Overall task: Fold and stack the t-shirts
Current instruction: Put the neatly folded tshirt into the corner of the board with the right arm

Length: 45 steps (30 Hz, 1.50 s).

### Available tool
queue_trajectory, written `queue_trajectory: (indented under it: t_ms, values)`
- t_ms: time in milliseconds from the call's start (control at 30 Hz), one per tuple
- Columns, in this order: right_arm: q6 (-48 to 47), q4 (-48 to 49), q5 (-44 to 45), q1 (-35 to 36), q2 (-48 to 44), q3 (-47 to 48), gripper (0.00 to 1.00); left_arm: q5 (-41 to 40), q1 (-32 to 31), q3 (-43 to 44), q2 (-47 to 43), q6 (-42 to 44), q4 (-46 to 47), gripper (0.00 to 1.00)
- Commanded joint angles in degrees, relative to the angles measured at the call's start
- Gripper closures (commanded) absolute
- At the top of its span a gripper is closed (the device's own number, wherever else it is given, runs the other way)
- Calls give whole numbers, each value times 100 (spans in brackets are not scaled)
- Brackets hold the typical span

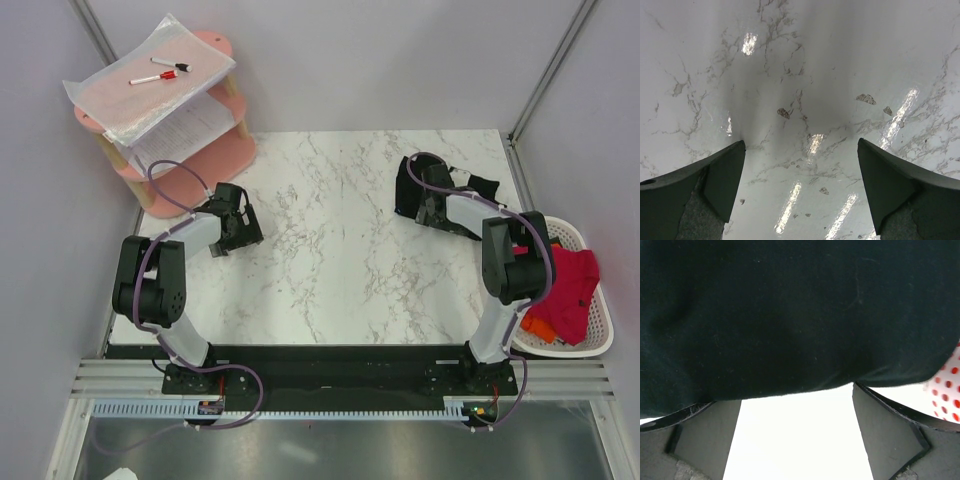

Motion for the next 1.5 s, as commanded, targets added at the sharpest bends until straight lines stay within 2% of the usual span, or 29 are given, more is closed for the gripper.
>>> queue_trajectory:
  t_ms: [0, 133, 267, 333, 500, 567, 667, 1000, 1200, 1467]
  values:
    - [-116, -35, 392, 49, -327, 244, 2, 74, -50, 60, 53, 118, 169, 0]
    - [-423, 264, 75, 506, -1005, 296, 2, 126, -67, 33, 35, 83, 213, 0]
    - [-564, 248, -302, 1077, -726, 1023, 2, 126, -111, 42, 44, 74, 222, 0]
    - [-582, 239, -758, 1148, -217, 1358, 2, 126, -111, 16, 35, 74, 222, 0]
    - [-740, -472, -1023, 1333, 1547, 3256, 2, 117, -129, -19, 17, 66, 213, 0]
    - [-758, -807, -1216, 1333, 1955, 3975, 2, 126, -129, -20, -9, 66, 204, 0]
    - [-741, -904, -1305, 1351, 2360, 4400, 2, 109, -147, -72, -70, 57, 204, 0]
    - [-662, -1018, -1252, 1333, 2536, 4340, 2, 82, -147, -160, -167, 66, 222, 0]
    - [-494, -1203, -1130, 1245, 2344, 3699, 2, 65, -138, -186, -167, 101, 204, 0]
    - [-380, -1221, -1033, 754, 1930, 2786, 2, 126, -147, -169, -229, 101, 213, 0]
